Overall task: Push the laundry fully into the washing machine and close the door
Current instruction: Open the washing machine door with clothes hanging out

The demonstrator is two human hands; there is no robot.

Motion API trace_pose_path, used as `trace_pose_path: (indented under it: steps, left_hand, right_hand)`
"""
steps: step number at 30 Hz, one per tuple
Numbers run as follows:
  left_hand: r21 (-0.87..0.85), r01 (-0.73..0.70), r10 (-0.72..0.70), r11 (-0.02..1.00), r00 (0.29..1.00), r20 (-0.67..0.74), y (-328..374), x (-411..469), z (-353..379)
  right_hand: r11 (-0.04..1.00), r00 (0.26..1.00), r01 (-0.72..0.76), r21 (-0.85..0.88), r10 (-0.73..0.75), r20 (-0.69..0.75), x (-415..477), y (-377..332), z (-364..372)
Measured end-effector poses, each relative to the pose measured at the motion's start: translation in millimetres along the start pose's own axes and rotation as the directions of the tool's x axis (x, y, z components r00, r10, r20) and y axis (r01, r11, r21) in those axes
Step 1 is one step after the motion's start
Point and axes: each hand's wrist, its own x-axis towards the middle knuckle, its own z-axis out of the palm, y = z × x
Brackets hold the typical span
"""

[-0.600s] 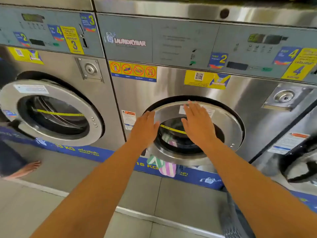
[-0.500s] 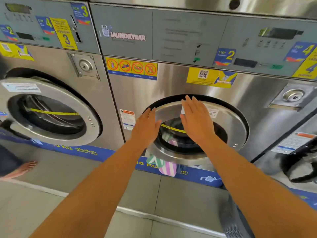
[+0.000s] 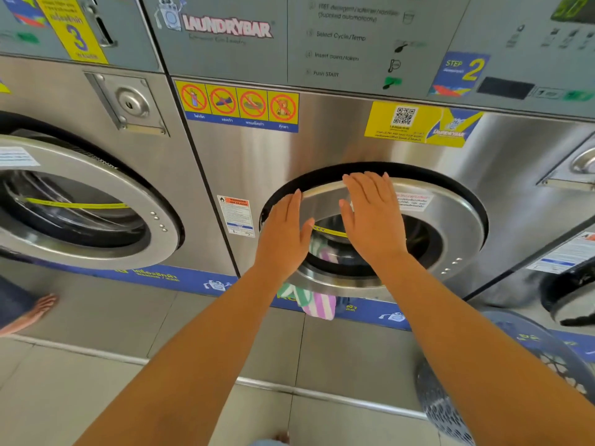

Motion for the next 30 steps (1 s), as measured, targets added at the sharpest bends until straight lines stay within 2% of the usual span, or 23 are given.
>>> trace_pose_path:
  steps: [8,11,14,16,18,20,23,30]
  left_hand:
    - [0.014,-0.055,0.057,0.998,0.990,-0.131,8.1,-42.4,-18.8]
    - [0.070,-0.135,0.138,0.988,0.989,-0.049,10.8,-60.7,-19.4]
    - [-0.032,-0.166,0.168,0.986,0.982,0.090,20.8,-81.0,-15.9]
    - [-0.136,-0.121,0.143,0.983,0.977,0.161,34.6,-103.1,-11.4]
    - [-0.241,0.000,0.053,0.970,0.975,0.214,46.3,-123.1,-6.8]
    - [-0.341,0.067,0.011,0.938,0.975,0.221,56.8,-143.8,-0.5]
    - [-0.409,0.028,0.057,0.912,0.979,0.195,70.8,-165.4,6.2]
    - [-0.362,-0.034,0.113,0.932,0.973,0.201,110.0,-213.1,9.1]
  right_hand:
    - [0.996,0.998,0.053,0.065,-0.051,-0.031,-47.0,-4.0,-21.8]
    - [0.993,0.998,0.051,0.107,-0.046,-0.045,-73.1,-3.2,-32.1]
    - [0.990,0.997,0.057,0.126,-0.051,-0.052,-99.0,1.7,-42.4]
    - [0.988,0.995,0.072,0.138,-0.062,-0.072,-115.4,6.5,-49.1]
    - [0.985,0.994,0.075,0.152,-0.062,-0.087,-125.6,10.0,-54.6]
    - [0.988,0.997,0.052,0.145,-0.042,-0.070,-137.0,11.8,-61.5]
    - [0.992,0.999,-0.008,0.124,0.012,-0.030,-150.8,12.7,-71.2]
    - [0.978,0.989,-0.146,0.151,0.145,0.019,-178.6,22.2,-93.8]
